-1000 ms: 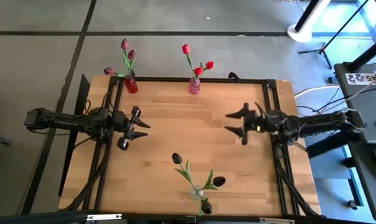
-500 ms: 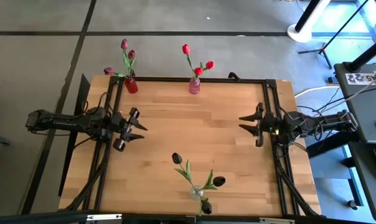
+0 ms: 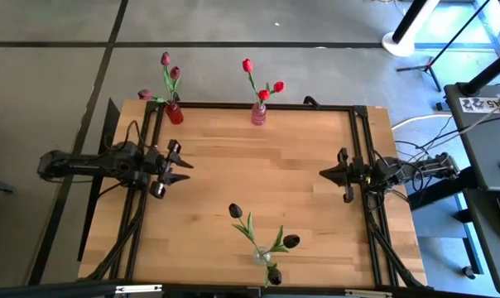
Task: Sort flowers into vase by color
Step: Return to Home Position
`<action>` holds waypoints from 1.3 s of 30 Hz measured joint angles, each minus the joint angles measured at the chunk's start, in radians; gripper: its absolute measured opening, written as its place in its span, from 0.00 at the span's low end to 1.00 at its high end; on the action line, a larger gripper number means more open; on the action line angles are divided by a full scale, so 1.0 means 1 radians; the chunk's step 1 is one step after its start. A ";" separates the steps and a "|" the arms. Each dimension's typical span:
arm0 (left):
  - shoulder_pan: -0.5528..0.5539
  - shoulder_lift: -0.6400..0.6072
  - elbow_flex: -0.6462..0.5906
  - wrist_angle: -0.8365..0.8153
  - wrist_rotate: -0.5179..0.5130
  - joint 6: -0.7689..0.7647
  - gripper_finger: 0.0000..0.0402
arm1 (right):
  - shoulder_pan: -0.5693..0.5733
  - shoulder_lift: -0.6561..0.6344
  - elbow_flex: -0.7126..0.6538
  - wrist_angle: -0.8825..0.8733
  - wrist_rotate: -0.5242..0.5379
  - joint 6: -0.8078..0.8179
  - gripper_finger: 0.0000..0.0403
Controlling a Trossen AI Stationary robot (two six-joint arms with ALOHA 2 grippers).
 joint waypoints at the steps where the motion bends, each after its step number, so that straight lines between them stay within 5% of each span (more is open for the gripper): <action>1: 0.000 -0.018 0.000 -0.022 0.005 0.000 0.36 | -0.001 -0.015 -0.005 -0.005 0.005 0.001 0.02; 5: 0.000 -0.080 0.000 -0.113 0.032 -0.010 0.36 | -0.034 -0.017 -0.011 0.022 0.022 0.004 0.01; 16: -0.001 -0.128 0.000 -0.163 0.076 -0.019 0.36 | -0.260 -0.017 -0.011 0.052 -0.165 0.004 0.01; 22: -0.045 -0.129 0.000 -0.165 0.146 -0.022 0.36 | -0.280 -0.017 -0.010 0.060 -0.146 -0.076 0.01; 33: -0.170 -0.134 -0.123 0.033 0.080 0.001 0.36 | -0.282 -0.016 -0.051 0.046 -0.077 -0.054 0.01; 39: -0.165 -0.141 -0.132 -0.027 -0.039 0.007 0.36 | -0.281 -0.017 -0.046 0.073 -0.128 -0.137 0.01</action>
